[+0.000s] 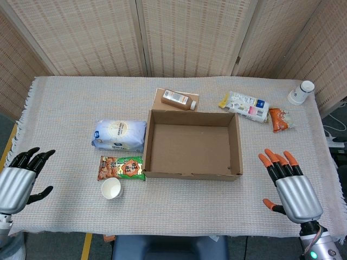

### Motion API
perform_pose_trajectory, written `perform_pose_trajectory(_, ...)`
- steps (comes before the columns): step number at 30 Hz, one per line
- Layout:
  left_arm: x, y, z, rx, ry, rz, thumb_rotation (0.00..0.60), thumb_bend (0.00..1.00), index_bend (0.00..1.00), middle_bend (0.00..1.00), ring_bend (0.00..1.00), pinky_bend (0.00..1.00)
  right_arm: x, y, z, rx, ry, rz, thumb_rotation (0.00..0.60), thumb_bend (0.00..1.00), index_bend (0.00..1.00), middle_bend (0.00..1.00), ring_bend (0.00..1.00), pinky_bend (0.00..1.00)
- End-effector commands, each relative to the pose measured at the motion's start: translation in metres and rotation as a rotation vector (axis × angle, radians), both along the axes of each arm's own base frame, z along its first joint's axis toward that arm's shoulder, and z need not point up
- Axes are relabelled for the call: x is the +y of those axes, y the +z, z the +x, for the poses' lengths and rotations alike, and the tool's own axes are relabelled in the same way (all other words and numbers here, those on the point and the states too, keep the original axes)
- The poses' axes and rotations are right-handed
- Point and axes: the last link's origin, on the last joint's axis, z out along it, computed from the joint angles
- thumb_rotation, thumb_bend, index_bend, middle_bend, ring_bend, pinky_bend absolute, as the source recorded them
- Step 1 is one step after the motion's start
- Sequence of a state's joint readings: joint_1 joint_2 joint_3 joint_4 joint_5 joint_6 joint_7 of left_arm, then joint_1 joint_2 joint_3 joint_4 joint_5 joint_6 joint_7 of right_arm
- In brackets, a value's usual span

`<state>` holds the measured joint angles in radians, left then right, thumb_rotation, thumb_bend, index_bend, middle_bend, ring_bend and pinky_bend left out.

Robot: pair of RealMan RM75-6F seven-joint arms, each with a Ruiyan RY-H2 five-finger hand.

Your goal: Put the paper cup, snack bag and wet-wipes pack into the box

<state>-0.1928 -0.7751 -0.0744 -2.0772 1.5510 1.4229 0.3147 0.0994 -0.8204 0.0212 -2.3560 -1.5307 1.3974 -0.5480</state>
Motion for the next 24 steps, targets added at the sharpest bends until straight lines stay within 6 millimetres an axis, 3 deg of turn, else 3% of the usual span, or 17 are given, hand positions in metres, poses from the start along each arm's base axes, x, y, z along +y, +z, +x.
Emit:
perform_pose_trajectory(1, -0.0009, 0.0004, 0.0007, 0.000, -0.001, 0.001, 0.600, 0.17, 0.14, 0.24, 0.10, 0.19, 0.0006, 0.0002, 0.0000, -0.001, 0.001, 0.001, 0.600, 0.08, 0.07, 0.00, 0.00, 0.00)
perform_pose_trajectory(24, -0.0058, 0.0043, -0.0004, -0.015, 0.011, -0.008, 0.600, 0.17, 0.15, 0.24, 0.10, 0.19, 0.0004, -0.0026, -0.0004, 0.006, -0.002, 0.018, 0.600, 0.08, 0.07, 0.00, 0.00, 0.00)
